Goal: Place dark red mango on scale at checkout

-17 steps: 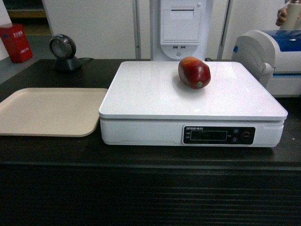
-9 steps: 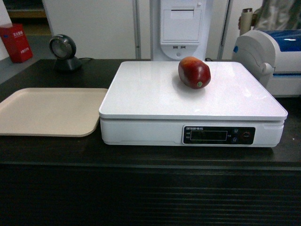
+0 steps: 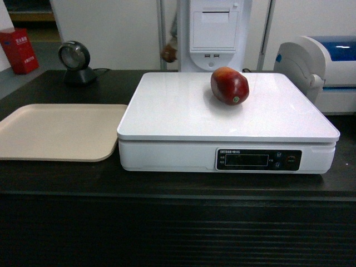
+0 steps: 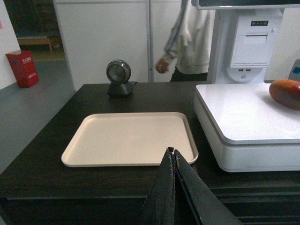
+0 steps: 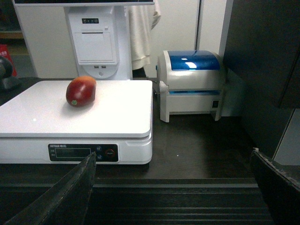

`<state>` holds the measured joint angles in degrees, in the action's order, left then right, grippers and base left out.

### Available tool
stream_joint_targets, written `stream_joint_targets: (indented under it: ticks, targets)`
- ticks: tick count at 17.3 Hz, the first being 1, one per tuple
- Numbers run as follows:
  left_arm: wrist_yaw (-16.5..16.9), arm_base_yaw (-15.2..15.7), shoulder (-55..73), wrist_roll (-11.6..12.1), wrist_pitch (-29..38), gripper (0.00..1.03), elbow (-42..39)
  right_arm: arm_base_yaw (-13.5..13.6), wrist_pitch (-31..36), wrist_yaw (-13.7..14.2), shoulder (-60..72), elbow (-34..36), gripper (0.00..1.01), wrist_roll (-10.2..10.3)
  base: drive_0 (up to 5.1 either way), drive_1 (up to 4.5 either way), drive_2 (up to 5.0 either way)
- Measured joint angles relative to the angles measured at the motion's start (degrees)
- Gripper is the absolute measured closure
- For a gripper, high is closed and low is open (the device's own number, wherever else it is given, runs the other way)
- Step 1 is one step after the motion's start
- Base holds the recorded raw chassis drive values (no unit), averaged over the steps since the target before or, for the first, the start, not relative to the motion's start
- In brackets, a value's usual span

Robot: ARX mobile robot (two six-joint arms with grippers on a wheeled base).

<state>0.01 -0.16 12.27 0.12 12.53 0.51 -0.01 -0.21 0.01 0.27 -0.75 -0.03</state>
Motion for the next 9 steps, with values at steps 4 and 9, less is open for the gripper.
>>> stream_joint_targets:
  ticks: [4,9]
  targets:
    - [-0.02,0.00,-6.27,0.00,-8.46,1.01,0.20,0.00,0.02,0.00,0.00,0.00,0.03,0.00,0.0,0.00,0.0]
    - [-0.02,0.00,-11.72,0.00,-12.48,1.01,0.02,0.00,-0.09,0.00,0.00,0.00,0.03,0.00,0.0,0.00,0.0]
